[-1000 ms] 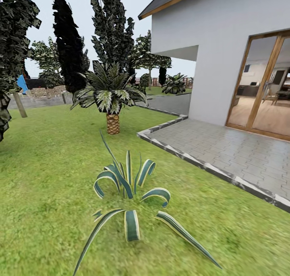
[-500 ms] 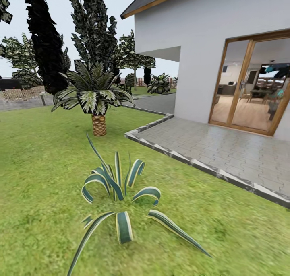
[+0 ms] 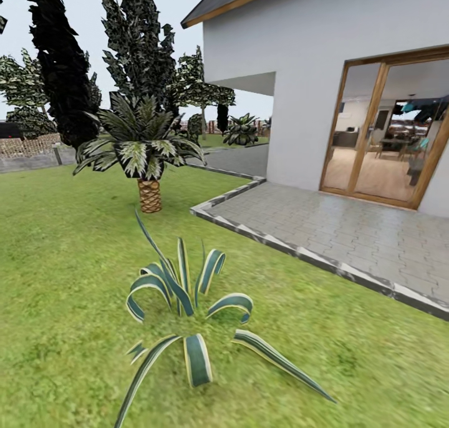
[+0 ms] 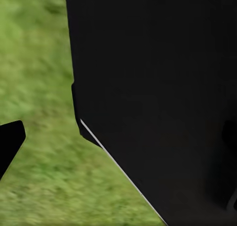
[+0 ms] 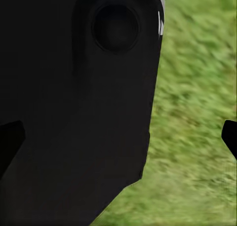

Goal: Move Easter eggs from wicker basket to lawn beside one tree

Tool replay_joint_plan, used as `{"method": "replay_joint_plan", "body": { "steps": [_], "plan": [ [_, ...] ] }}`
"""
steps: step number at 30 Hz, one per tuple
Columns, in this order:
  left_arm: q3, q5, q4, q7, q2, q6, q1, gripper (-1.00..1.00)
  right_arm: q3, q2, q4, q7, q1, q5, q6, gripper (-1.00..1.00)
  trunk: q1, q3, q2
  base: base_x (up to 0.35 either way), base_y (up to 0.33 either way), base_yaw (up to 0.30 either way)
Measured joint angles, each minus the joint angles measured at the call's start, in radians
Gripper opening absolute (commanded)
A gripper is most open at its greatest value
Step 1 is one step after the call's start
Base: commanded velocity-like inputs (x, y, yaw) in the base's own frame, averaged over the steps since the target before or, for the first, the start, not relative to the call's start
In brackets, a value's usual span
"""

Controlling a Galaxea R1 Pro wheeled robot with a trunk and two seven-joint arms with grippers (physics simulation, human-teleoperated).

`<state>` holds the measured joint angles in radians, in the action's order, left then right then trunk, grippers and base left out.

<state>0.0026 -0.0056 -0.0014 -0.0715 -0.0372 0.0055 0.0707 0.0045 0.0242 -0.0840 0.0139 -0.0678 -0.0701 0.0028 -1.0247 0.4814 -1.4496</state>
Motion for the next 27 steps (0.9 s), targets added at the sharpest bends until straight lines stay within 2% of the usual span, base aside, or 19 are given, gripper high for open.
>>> {"method": "replay_joint_plan", "body": {
  "steps": [5,10,20,27],
  "plan": [
    [0.000,0.000,0.000,0.000,0.001,0.000,0.000,1.00,0.000,0.000,0.000,0.000,0.000,-0.001,0.000,1.00,0.000,0.000,0.000,0.236,0.262,0.000],
    [0.000,0.000,0.000,0.001,0.001,-0.001,0.000,1.00,0.000,0.000,0.000,0.000,0.000,-0.001,0.000,1.00,0.000,0.000,0.000,0.057,0.053,-0.011],
    [0.000,0.000,0.000,0.001,-0.001,-0.001,0.000,1.00,0.000,0.000,0.000,0.001,0.000,-0.001,0.000,1.00,0.000,0.002,0.000,0.002,0.005,-0.248],
    [0.000,0.000,0.000,0.000,-0.001,0.000,0.000,1.00,0.000,0.000,0.000,0.000,0.000,-0.001,0.000,1.00,0.000,0.002,0.000,0.000,0.163,-0.028]
  ]
}}
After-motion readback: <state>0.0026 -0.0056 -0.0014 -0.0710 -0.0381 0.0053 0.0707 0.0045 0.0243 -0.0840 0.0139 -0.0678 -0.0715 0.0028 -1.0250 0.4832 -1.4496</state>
